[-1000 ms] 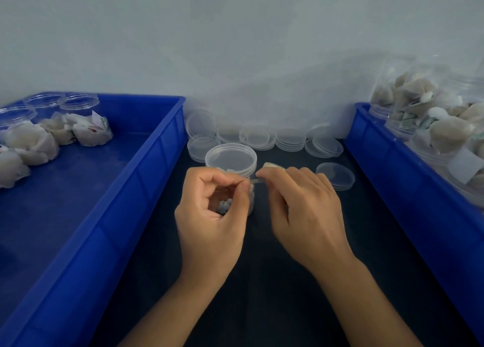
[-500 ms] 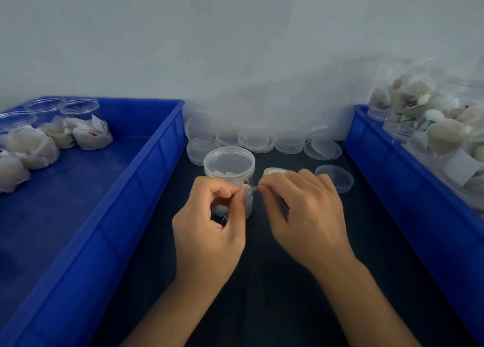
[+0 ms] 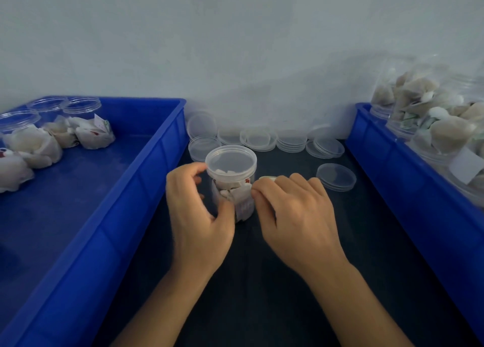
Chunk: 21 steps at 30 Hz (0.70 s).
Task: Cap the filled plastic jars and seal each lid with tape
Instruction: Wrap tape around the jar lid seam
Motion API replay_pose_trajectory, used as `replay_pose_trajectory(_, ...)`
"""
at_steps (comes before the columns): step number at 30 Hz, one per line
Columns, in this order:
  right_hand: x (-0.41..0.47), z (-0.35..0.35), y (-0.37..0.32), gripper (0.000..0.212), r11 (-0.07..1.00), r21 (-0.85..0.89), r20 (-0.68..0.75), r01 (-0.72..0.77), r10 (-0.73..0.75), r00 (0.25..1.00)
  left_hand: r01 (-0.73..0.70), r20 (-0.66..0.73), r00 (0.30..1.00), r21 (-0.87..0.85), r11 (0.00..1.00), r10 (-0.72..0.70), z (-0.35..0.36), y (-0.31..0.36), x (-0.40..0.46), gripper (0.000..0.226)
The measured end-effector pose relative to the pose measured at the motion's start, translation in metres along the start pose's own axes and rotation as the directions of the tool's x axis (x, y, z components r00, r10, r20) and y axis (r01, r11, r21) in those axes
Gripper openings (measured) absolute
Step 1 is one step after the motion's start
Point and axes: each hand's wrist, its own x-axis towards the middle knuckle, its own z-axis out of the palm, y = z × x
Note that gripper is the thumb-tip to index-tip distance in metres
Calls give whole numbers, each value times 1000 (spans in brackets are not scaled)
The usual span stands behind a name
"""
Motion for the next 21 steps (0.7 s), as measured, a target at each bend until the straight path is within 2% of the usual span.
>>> replay_pose_trajectory(3,-1,2,-1,19,1000,10,-55,7,-6,998,87,232,971,-106,991,-60,7,-14,2,87)
replay_pose_trajectory(5,0,2,-1,20,1000,8,-74,2,-2,997,161,299,949,-173,972,-104,10,-15,2,92)
replay_pose_trajectory(8,0,0,-1,23,1000,-3,-98,-13,13,995,151,267,957,-110,982,-117,9,-14,2,87)
replay_pose_trajectory(13,1,-2,0,25,998,5,-108,-62,62,992,-19,226,974,36,999,10,8,-5,-1,101)
replay_pose_trajectory(21,0,0,0,27,994,40,-121,-102,106,987,18,202,979,-9,1000,-16,8,1,-6,97)
